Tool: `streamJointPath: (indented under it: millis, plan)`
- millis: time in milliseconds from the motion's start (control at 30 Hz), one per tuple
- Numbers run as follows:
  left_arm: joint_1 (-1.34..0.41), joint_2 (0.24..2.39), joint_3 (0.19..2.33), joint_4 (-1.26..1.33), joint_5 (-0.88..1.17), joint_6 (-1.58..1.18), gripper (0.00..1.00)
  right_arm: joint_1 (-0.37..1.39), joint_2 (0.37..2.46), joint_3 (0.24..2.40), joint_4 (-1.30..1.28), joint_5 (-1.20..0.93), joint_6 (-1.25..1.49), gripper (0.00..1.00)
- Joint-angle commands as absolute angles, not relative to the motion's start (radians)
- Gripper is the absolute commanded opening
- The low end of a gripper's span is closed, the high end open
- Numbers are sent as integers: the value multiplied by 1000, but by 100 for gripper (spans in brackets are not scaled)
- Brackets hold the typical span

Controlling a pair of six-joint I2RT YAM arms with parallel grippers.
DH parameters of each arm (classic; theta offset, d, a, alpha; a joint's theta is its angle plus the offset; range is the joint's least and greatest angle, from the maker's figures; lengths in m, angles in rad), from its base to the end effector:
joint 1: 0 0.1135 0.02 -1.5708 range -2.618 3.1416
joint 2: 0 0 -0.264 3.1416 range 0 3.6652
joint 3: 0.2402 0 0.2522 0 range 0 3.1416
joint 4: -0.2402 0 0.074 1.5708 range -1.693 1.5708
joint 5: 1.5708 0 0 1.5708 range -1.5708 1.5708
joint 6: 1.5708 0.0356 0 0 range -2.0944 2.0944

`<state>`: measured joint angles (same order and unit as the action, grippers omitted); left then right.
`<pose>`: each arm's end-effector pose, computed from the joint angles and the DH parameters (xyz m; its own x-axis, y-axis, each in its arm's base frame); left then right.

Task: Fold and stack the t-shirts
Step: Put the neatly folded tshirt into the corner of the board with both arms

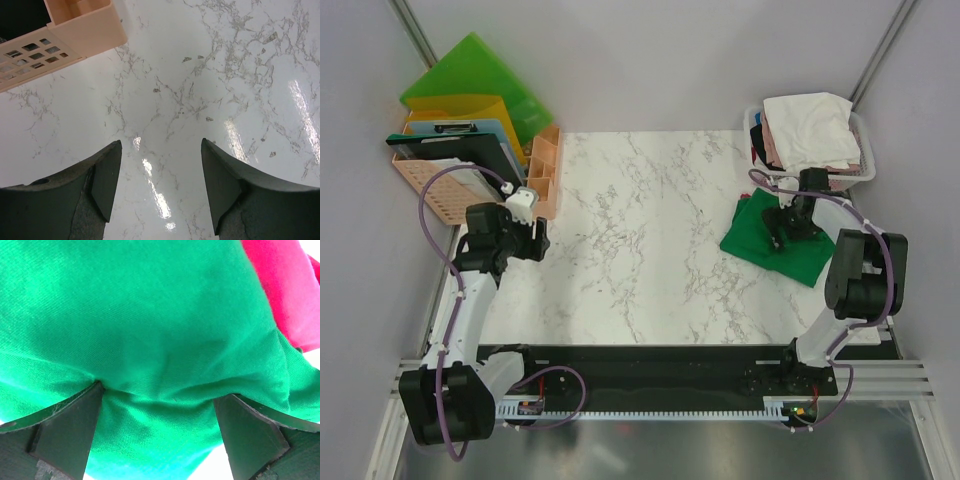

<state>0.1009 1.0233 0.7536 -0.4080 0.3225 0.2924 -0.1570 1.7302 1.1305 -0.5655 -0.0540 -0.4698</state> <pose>0.2186 0.0108 0.2639 -0.5541 0.2187 -0.8032 0.3236 0.9456 0.0343 0.3373 -0.0515 0.1848 -0.8704 -0.3199 -0.3743 -0.2904 0.9474 -0.1344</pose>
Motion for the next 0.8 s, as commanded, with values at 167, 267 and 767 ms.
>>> streamJointPath:
  millis: [167, 267, 767]
  plan:
    - [106, 1023, 732, -367, 330, 339, 72, -146, 1470, 1137, -546, 25, -503, 98]
    - [106, 1040, 727, -368, 353, 342, 72, -146, 1334, 1178, -578, -35, -503, 98]
    - [106, 1012, 696, -308, 290, 311, 72, -282, 1447, 1285, -1302, -549, -581, 98]
